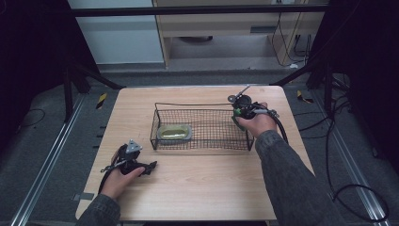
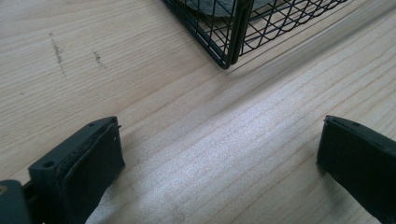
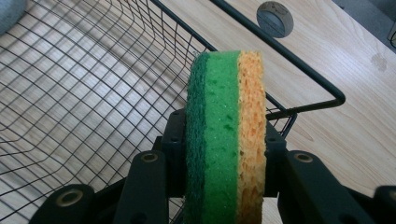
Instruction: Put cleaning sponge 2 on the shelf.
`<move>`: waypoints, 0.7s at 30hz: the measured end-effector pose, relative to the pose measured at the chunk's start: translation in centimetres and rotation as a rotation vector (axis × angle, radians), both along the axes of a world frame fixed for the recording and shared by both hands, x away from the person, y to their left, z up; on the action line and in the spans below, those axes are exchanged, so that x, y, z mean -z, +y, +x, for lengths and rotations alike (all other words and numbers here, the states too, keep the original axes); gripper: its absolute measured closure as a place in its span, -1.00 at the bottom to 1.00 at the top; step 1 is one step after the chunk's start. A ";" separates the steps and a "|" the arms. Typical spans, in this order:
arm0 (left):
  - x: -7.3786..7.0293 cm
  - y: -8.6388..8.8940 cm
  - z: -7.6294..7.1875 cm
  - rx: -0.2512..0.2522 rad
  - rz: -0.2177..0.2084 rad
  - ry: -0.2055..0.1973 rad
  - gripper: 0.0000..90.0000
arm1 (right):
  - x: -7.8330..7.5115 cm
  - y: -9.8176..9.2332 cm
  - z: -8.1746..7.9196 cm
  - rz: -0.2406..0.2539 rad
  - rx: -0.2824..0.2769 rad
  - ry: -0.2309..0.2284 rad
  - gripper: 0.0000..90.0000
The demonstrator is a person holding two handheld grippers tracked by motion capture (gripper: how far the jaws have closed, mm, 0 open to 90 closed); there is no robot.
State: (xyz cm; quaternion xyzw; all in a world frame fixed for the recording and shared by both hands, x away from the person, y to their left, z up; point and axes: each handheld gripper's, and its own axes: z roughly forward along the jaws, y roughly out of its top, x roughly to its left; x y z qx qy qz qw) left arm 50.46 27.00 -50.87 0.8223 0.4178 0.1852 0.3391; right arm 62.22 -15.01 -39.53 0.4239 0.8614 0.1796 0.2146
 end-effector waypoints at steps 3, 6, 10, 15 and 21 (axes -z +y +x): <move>0.0 0.0 0.0 0.000 0.000 0.000 -1.00 | 0.5 -0.1 0.1 0.003 0.008 0.007 0.43; 0.0 0.0 0.0 0.000 -0.001 0.001 -1.00 | 1.0 -0.1 0.2 0.002 0.014 0.014 0.43; 0.0 0.0 0.0 0.000 -0.002 0.002 -1.00 | 1.6 -0.2 0.3 0.002 0.016 0.018 0.43; 0.0 0.0 0.0 0.000 -0.002 0.002 -1.00 | 1.7 -0.1 0.4 0.006 0.023 0.018 0.43; 0.0 0.0 0.0 0.000 -0.003 0.002 -1.00 | 2.0 0.3 0.5 0.001 0.019 0.021 0.43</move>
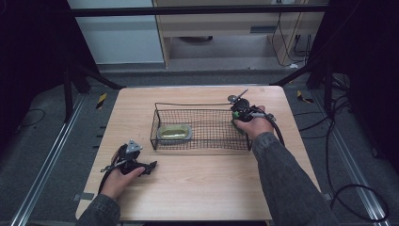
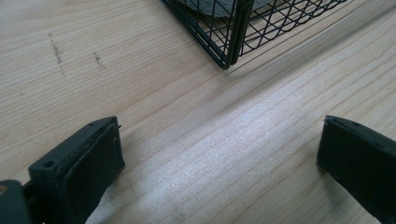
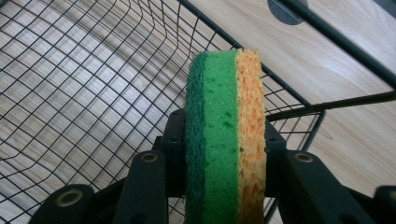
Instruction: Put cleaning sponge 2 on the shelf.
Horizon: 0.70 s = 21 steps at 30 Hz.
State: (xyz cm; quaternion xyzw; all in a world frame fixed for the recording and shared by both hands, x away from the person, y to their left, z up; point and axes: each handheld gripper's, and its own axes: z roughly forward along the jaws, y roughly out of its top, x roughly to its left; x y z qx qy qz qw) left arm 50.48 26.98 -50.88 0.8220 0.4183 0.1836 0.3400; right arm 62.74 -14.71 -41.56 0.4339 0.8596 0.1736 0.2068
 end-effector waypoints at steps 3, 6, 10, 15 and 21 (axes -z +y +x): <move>0.0 0.0 0.0 0.001 0.000 0.000 -1.00 | 0.4 0.1 0.1 -0.007 0.000 0.009 0.43; 0.0 0.0 0.0 0.002 0.000 0.000 -1.00 | 0.5 0.2 0.2 -0.006 0.001 0.006 0.43; 0.0 0.0 0.0 0.001 0.000 0.000 -1.00 | 0.4 0.2 0.2 -0.016 -0.004 0.006 0.43; 0.0 0.0 0.0 0.002 0.000 0.000 -1.00 | 0.6 0.2 0.2 -0.042 0.003 0.003 0.32; 0.0 0.0 0.0 0.003 0.000 0.000 -1.00 | 0.6 0.6 0.0 -0.040 -0.011 0.002 0.24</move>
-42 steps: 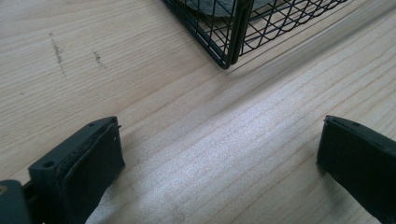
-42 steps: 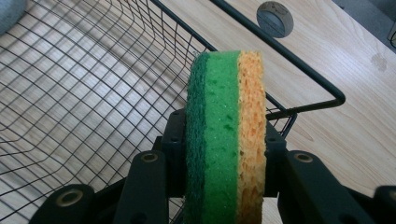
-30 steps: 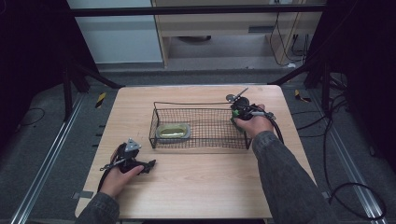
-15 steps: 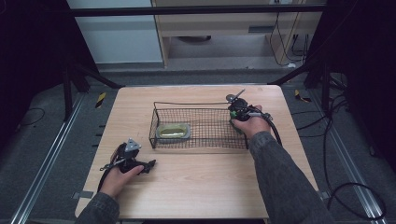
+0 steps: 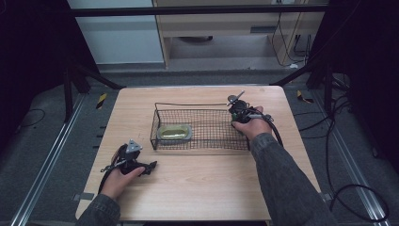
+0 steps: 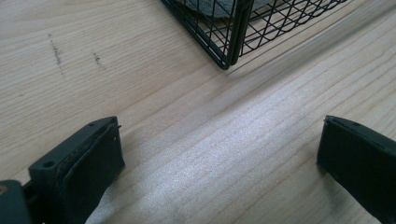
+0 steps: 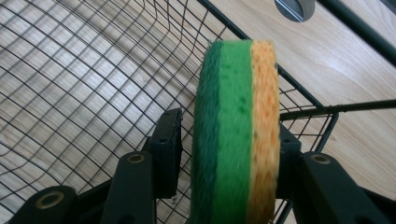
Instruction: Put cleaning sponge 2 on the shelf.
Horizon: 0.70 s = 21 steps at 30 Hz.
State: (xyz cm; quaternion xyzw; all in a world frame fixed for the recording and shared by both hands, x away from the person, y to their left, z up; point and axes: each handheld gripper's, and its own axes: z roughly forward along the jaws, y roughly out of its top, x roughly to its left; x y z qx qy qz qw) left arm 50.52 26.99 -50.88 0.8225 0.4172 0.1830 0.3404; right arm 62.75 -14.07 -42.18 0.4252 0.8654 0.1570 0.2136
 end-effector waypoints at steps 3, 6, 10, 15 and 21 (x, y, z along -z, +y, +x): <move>0.0 0.0 0.0 0.000 0.000 0.000 -1.00 | -0.2 0.2 -0.1 0.009 -0.006 0.000 0.24; 0.0 0.0 0.0 0.000 0.000 0.000 -1.00 | -0.4 0.2 -0.4 0.015 -0.013 -0.003 0.26; 0.0 0.0 0.0 0.000 0.000 0.000 -1.00 | -0.8 0.4 -0.9 0.022 -0.028 -0.007 0.25; 0.0 0.0 0.0 0.001 0.000 0.000 -1.00 | -1.5 0.8 -1.6 0.037 -0.053 -0.019 0.29; 0.0 0.1 0.0 0.006 0.008 0.000 -1.00 | -1.8 1.2 -2.1 0.041 -0.068 -0.018 0.26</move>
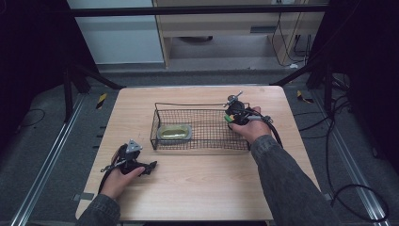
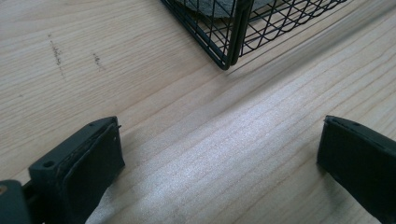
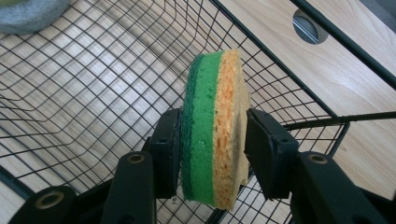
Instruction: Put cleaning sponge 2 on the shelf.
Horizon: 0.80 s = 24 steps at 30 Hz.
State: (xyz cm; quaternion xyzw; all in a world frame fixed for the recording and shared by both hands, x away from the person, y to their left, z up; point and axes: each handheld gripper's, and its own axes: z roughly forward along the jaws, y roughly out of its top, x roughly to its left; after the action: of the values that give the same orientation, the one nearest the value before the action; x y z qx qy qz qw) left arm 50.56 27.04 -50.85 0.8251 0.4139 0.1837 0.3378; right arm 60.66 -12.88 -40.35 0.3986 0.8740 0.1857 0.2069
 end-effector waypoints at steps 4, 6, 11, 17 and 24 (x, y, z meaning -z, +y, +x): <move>0.0 0.0 0.0 0.000 0.000 0.000 -1.00 | -0.1 0.2 -0.4 0.019 -0.003 0.005 0.23; 0.0 0.0 0.0 0.000 0.000 0.000 -1.00 | 0.0 0.2 -0.5 0.019 -0.008 0.008 0.23; 0.0 0.0 0.0 0.000 -0.001 0.000 -1.00 | 0.3 0.2 -0.7 0.037 -0.006 0.026 0.14; 0.0 0.0 0.0 0.000 -0.001 0.000 -1.00 | 0.3 0.1 -0.9 0.058 -0.016 0.037 0.07; 0.0 0.0 0.0 0.001 0.000 0.000 -1.00 | -0.4 0.0 -1.6 0.077 -0.022 0.039 0.03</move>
State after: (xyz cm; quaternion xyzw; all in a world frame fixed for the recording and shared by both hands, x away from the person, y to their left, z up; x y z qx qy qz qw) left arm 50.57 27.04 -50.85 0.8252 0.4136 0.1835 0.3379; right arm 59.04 -12.88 -39.94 0.3999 0.8745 0.2135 0.1722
